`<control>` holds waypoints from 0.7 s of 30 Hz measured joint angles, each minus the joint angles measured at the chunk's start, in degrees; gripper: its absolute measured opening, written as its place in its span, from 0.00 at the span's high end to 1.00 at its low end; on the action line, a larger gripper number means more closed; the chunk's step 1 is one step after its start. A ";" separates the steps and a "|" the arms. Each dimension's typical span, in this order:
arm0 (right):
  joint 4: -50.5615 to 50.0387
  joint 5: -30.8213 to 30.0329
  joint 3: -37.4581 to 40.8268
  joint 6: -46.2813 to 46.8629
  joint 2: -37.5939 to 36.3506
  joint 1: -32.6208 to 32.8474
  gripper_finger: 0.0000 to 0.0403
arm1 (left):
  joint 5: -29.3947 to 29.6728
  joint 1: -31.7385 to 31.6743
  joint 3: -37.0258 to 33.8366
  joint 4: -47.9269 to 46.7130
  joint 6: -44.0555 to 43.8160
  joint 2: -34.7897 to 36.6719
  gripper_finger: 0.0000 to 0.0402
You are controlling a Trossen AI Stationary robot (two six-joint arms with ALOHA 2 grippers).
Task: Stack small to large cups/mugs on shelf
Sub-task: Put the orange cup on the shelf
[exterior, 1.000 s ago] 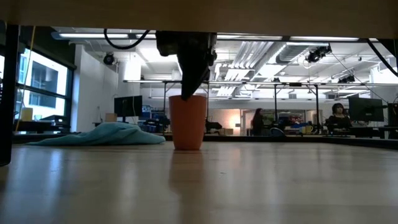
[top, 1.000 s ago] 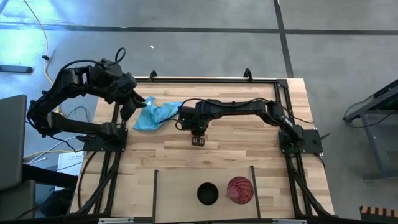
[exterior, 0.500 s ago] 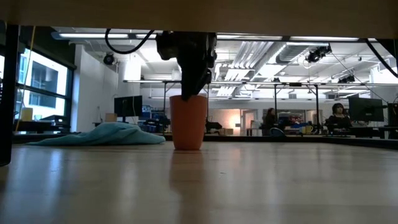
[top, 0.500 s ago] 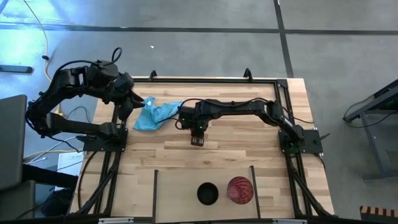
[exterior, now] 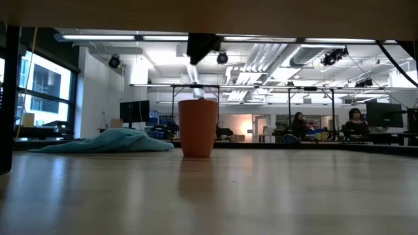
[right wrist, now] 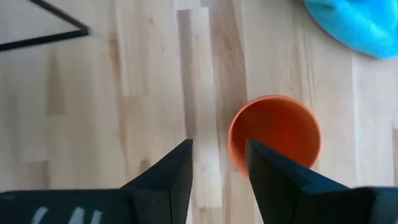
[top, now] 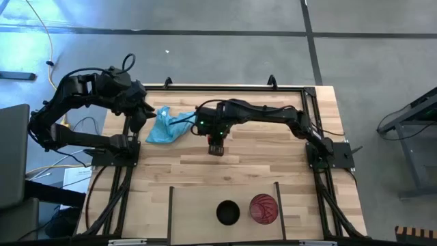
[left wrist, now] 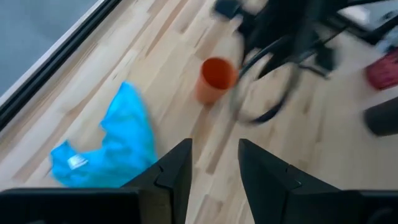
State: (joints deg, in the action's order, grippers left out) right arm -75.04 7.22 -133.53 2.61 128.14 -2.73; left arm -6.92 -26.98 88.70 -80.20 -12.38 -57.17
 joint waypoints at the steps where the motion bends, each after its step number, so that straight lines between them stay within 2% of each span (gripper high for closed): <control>1: -1.79 0.00 -1.57 -0.02 0.00 0.18 0.65 | 0.87 0.00 -0.39 -0.50 -0.01 0.03 0.71; 8: -0.97 1.42 2.50 0.21 -10.84 1.71 0.62 | 2.47 0.00 -10.33 1.64 -1.84 0.83 0.71; 14: 1.63 1.40 2.51 -0.04 -19.43 3.50 0.61 | -0.90 0.00 -21.16 15.29 -5.71 -0.56 0.71; 21: 2.65 1.36 2.51 0.39 -27.91 5.70 0.61 | -1.05 0.02 -23.39 25.25 -11.00 -7.51 0.71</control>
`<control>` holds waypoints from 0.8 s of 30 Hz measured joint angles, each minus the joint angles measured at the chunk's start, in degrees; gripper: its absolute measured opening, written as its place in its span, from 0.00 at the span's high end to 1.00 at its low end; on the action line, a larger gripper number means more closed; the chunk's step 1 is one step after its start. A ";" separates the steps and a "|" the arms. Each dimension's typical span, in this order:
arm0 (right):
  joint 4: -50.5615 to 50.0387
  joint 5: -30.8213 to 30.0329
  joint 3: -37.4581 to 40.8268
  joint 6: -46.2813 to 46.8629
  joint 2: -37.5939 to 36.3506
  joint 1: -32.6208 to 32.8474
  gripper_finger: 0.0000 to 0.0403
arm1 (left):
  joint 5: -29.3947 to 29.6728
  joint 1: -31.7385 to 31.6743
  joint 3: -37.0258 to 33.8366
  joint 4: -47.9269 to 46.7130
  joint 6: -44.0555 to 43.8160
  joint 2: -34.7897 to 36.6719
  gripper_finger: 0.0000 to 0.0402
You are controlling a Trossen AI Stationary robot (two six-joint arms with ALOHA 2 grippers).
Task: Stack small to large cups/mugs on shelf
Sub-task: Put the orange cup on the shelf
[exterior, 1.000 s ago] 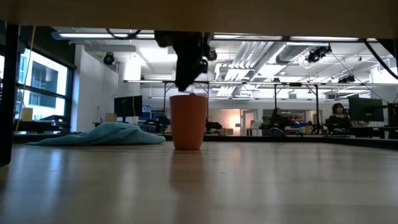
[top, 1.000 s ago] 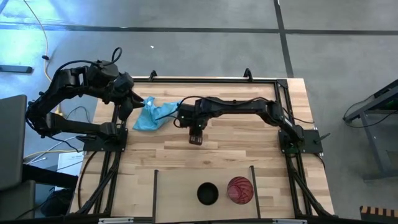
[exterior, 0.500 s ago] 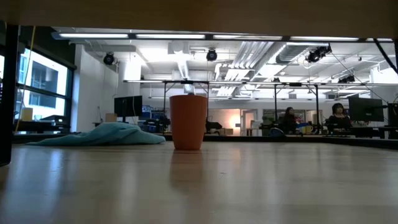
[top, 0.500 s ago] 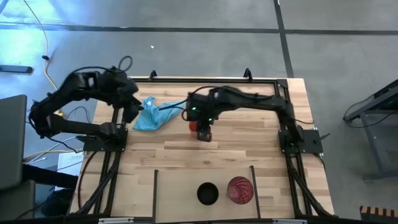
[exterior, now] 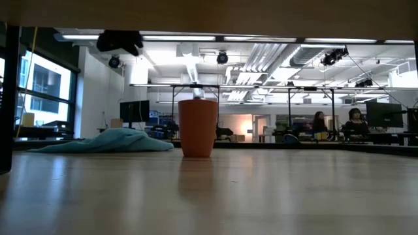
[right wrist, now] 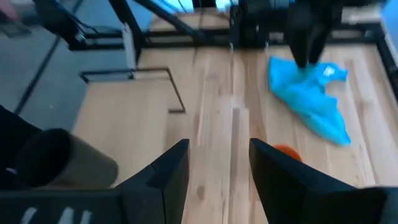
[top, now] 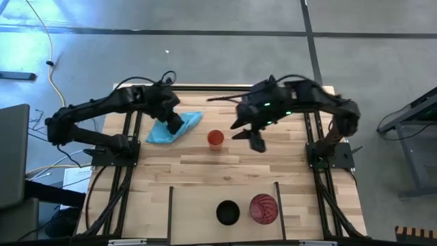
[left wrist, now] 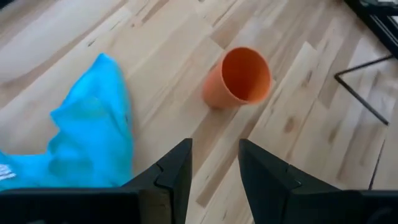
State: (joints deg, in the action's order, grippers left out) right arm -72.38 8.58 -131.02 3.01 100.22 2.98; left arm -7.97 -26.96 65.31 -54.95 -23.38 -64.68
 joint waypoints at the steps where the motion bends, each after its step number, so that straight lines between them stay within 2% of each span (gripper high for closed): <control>1: 0.23 0.02 0.00 0.07 -1.06 0.32 0.61 | -0.18 -0.01 0.18 0.80 -0.46 -1.22 0.71; 7: 1.42 -0.10 0.00 0.20 -6.59 2.81 0.61 | -2.78 0.61 2.48 3.55 -3.28 -9.34 0.71; 16: 0.49 -5.38 0.00 0.02 -12.81 7.42 0.61 | -0.60 5.10 7.23 3.89 -5.57 -20.39 0.71; 24: -1.62 -5.57 0.00 0.02 -15.93 12.11 0.61 | 2.42 7.21 11.61 3.93 -7.30 -27.05 0.71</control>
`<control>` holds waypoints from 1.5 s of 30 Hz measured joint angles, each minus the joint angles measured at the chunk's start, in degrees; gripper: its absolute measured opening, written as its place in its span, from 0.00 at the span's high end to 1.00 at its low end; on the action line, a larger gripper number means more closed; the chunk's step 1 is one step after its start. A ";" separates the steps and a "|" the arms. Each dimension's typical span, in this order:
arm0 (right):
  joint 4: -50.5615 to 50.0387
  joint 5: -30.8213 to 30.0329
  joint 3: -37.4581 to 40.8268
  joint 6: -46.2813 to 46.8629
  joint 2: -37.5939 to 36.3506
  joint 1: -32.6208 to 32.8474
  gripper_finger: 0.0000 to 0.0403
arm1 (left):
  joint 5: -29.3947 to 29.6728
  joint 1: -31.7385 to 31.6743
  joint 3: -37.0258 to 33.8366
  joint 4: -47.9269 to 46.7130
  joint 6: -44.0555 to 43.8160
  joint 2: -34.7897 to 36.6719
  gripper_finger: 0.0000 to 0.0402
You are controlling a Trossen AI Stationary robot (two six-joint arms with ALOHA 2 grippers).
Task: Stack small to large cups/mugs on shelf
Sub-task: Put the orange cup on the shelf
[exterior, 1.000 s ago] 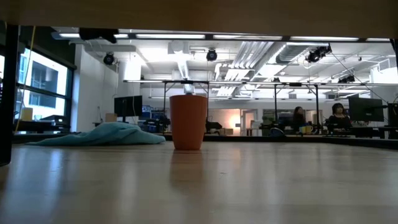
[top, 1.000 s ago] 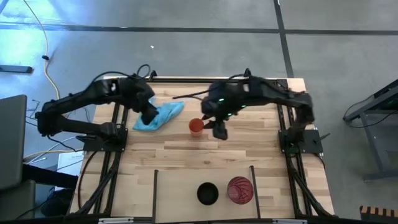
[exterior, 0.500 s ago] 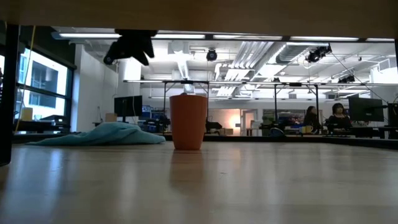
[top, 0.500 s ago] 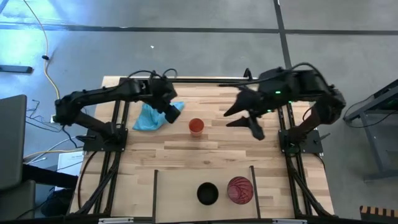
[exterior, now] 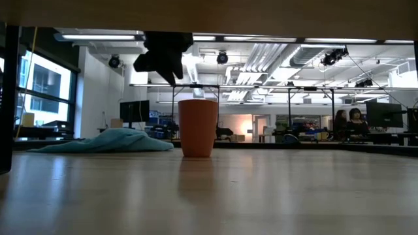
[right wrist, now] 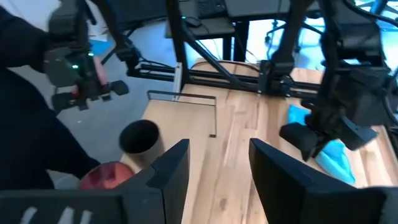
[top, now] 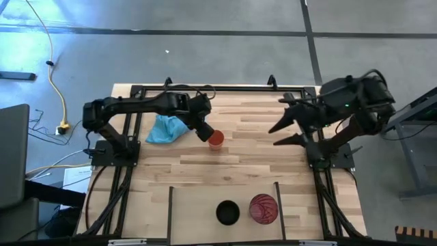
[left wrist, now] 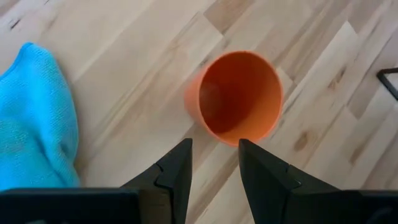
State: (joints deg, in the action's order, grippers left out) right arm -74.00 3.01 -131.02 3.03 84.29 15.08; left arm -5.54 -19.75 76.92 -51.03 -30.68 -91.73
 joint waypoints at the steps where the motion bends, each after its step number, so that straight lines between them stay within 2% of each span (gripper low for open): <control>1: -0.22 -0.01 0.00 0.00 -0.32 0.62 0.61 | 0.03 0.00 0.43 0.05 -0.16 -0.58 0.71; 15: 0.05 -0.02 0.00 -2.11 -5.67 5.80 0.61 | 0.24 0.02 1.82 0.70 -2.83 -5.94 0.71; 24: 0.07 -0.05 0.00 -3.52 -7.87 5.80 0.61 | -0.42 0.37 1.85 2.72 -4.13 -7.79 0.71; 37: -0.33 -0.04 0.00 -4.55 -7.92 5.78 0.61 | 0.51 1.40 1.88 5.47 -4.22 -10.76 0.71; 45: -0.39 -0.02 0.00 -4.52 -7.89 5.78 0.61 | -0.89 1.40 1.77 5.89 -4.05 -11.65 0.71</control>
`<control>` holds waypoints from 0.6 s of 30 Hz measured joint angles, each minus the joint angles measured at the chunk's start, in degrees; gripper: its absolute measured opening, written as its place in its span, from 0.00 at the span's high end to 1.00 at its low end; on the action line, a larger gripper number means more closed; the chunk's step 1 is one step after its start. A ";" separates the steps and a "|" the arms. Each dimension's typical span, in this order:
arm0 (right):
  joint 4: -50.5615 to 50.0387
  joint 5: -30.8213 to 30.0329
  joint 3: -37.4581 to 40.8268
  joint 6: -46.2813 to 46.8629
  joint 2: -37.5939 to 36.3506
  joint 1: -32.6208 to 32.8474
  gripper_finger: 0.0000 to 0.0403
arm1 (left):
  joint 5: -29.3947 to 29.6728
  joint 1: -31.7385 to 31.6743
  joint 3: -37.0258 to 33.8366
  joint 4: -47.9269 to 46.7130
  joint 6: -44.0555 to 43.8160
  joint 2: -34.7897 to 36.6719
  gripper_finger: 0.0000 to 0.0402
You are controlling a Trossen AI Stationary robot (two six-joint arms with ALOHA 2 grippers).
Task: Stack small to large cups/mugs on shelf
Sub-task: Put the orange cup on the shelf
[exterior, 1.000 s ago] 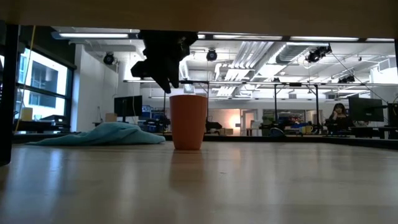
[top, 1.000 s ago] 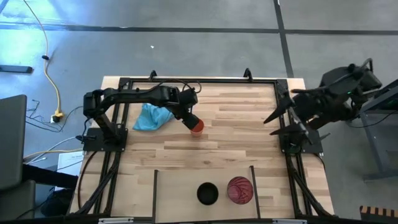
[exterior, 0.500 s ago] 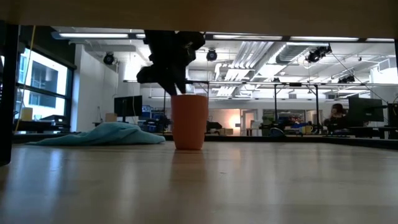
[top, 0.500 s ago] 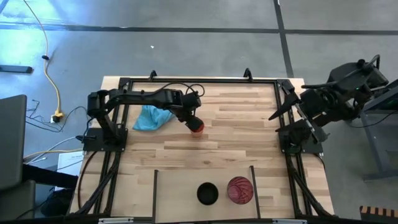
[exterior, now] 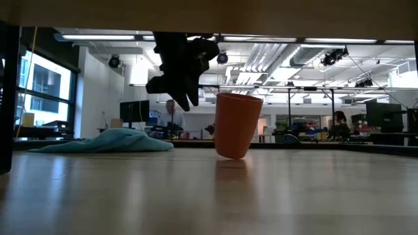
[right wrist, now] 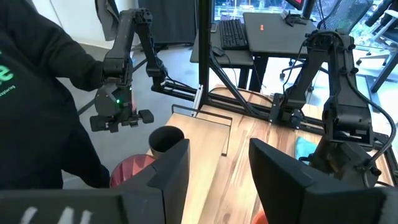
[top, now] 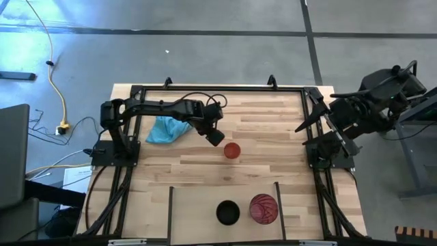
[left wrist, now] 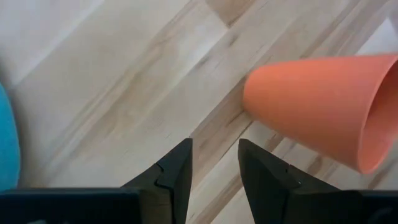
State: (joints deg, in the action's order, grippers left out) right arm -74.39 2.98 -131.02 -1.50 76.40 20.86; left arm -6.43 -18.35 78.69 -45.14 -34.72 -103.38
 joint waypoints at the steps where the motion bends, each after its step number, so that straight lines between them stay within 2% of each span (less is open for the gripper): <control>1: -0.04 -0.02 0.02 0.00 0.00 0.00 0.61 | -0.09 0.00 0.00 0.41 0.00 0.00 0.71; 13: -1.00 0.00 0.01 0.08 0.00 0.00 0.61 | -2.12 0.00 0.10 2.02 1.13 0.17 0.71; 18: -1.40 0.00 0.00 0.06 0.00 0.00 0.61 | -2.12 0.00 2.89 2.47 2.87 0.33 0.71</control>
State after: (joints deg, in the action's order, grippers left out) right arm -75.79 2.98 -131.02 -1.44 76.40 20.86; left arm -8.56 -18.35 81.58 -42.67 -31.85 -103.04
